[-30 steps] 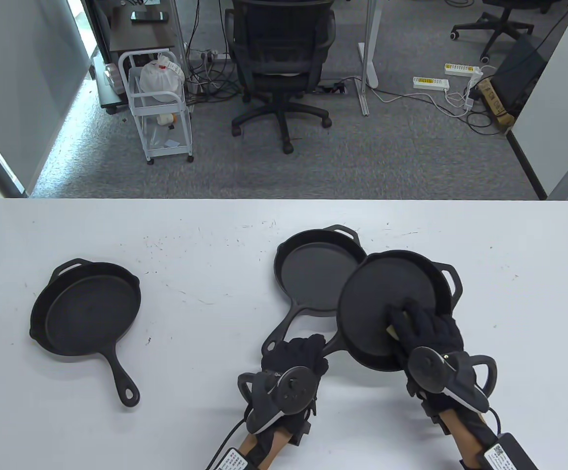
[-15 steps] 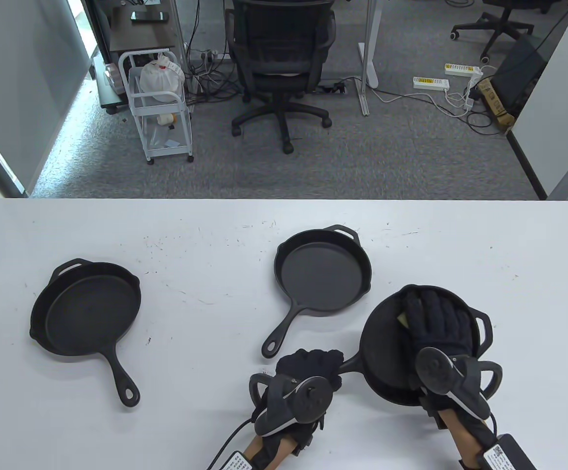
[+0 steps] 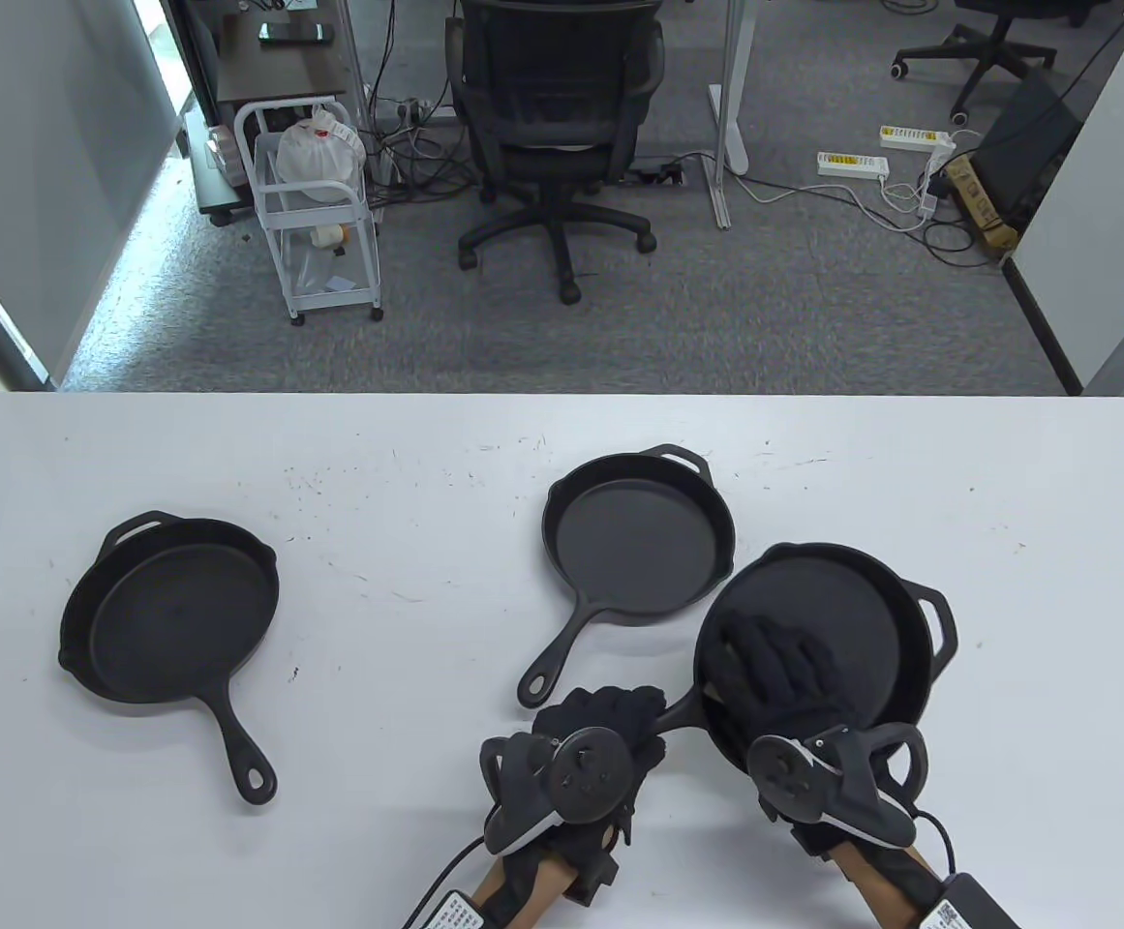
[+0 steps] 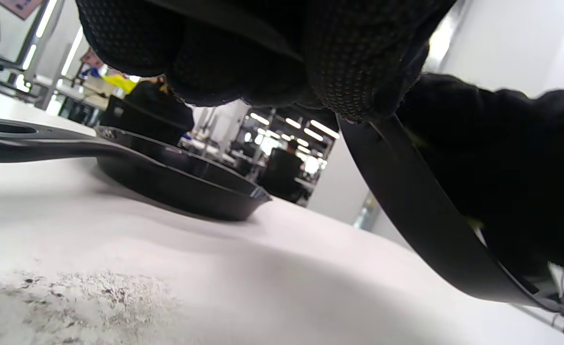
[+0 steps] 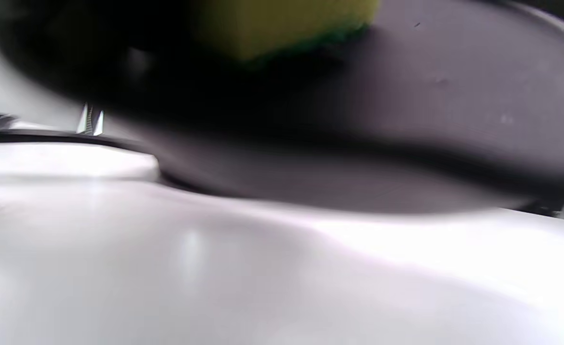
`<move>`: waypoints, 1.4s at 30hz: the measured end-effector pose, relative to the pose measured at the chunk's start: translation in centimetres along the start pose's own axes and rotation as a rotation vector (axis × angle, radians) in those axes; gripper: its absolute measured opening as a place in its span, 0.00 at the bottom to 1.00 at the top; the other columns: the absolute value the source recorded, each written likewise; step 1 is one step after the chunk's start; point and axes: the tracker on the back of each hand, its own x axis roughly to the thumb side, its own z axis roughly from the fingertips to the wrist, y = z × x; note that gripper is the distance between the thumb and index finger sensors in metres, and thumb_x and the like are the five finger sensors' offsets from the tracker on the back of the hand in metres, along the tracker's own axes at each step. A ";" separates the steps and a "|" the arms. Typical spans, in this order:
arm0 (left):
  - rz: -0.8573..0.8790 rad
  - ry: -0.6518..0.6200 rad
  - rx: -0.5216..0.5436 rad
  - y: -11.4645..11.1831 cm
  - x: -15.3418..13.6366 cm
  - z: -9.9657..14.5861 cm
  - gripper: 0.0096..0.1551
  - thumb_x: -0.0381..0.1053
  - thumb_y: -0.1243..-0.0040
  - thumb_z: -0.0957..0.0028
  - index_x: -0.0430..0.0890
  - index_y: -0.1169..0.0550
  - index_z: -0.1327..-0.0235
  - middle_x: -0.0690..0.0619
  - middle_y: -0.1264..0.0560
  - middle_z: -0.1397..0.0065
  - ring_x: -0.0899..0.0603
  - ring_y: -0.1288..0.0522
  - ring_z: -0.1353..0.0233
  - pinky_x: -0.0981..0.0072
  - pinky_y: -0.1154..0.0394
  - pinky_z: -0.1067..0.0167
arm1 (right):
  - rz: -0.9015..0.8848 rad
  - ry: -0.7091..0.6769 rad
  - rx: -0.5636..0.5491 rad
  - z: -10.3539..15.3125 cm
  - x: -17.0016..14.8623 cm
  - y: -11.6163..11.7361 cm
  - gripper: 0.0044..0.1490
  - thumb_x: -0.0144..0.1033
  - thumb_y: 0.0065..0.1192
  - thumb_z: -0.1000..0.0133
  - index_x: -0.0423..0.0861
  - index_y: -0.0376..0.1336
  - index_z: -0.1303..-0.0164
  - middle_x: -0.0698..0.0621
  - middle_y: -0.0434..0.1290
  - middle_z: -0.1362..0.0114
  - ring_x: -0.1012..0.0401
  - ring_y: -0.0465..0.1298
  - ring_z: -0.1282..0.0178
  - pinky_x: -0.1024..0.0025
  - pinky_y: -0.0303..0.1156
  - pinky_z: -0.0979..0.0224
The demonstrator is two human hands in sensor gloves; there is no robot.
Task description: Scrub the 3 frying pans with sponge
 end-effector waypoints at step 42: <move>-0.011 0.130 0.146 2.0 -1.5 0.6 0.32 0.51 0.26 0.57 0.48 0.16 0.36 0.47 0.15 0.43 0.43 0.17 0.51 0.39 0.23 0.41 | -0.037 0.114 0.116 -1.0 -3.2 1.2 0.47 0.54 0.65 0.49 0.66 0.46 0.21 0.54 0.51 0.13 0.53 0.66 0.20 0.48 0.51 0.17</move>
